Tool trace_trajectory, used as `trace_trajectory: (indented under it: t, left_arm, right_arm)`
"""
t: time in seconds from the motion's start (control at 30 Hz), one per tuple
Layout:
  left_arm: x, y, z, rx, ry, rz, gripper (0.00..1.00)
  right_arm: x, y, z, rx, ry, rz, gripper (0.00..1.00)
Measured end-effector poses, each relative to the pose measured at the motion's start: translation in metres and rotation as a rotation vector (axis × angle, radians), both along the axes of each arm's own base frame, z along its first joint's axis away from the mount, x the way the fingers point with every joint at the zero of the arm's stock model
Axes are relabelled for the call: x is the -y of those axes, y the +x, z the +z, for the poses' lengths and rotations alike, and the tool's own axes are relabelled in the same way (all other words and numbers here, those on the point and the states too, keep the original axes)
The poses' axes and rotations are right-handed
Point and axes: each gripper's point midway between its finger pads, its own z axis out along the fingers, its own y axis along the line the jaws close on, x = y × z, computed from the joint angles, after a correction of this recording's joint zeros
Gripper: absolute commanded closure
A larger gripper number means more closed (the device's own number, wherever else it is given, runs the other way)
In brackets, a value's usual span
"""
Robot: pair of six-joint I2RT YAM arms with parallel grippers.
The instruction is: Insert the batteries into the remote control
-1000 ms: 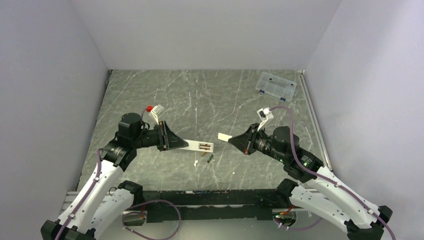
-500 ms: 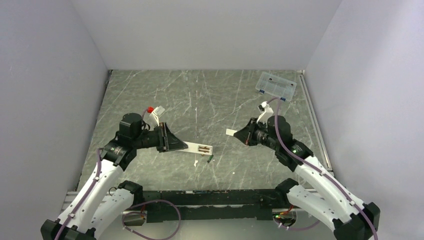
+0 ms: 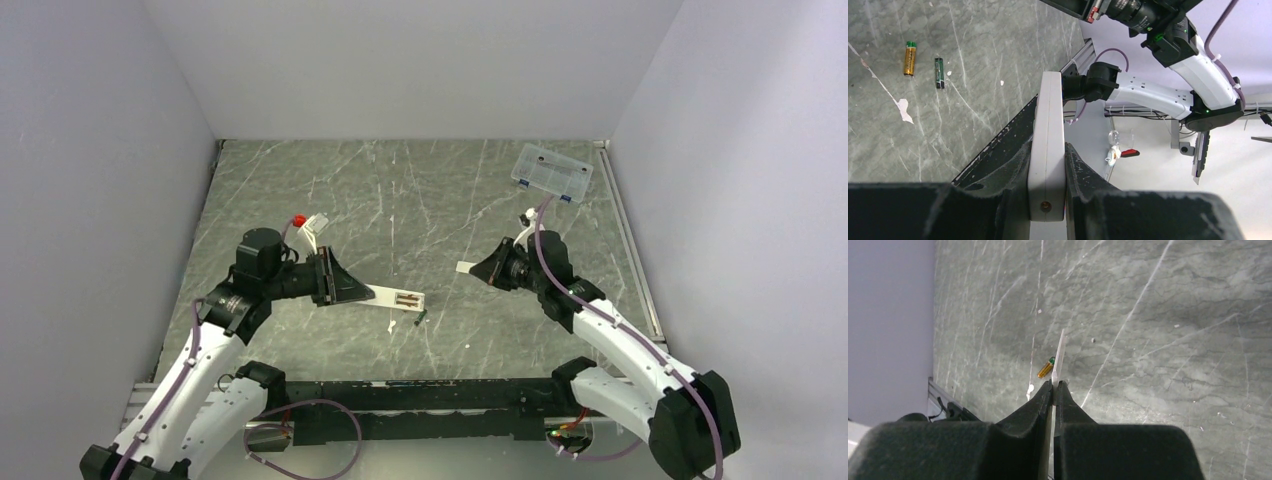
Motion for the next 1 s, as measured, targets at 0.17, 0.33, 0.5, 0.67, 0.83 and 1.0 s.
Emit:
trace_trajectory:
  t: [0.17, 0.33, 0.5, 0.67, 0.83, 1.0]
  left_arm:
    - [0.000, -0.001, 0.002, 0.009, -0.004, 0.000, 1.00]
    - [-0.001, -0.002, 0.004, 0.019, -0.007, 0.000, 1.00]
    - [-0.001, -0.003, 0.005, 0.022, -0.009, 0.000, 1.00]
    - [-0.001, -0.004, 0.005, 0.025, -0.009, -0.001, 1.00]
    - [-0.002, -0.006, 0.008, 0.037, -0.014, -0.001, 1.00]
    - [-0.002, -0.007, 0.009, 0.041, -0.015, -0.001, 1.00]
  right_arm:
    - [0.007, 0.009, -0.016, -0.037, 0.034, -0.092, 1.00]
    - [0.013, 0.020, -0.023, -0.052, 0.068, -0.181, 1.00]
    - [0.019, 0.034, -0.030, -0.065, 0.090, -0.276, 1.00]
    - [0.027, 0.046, -0.041, -0.078, 0.103, -0.369, 1.00]
    - [0.031, 0.057, -0.052, -0.094, 0.118, -0.436, 1.00]
    - [0.032, 0.066, -0.067, -0.127, 0.133, -0.482, 1.00]
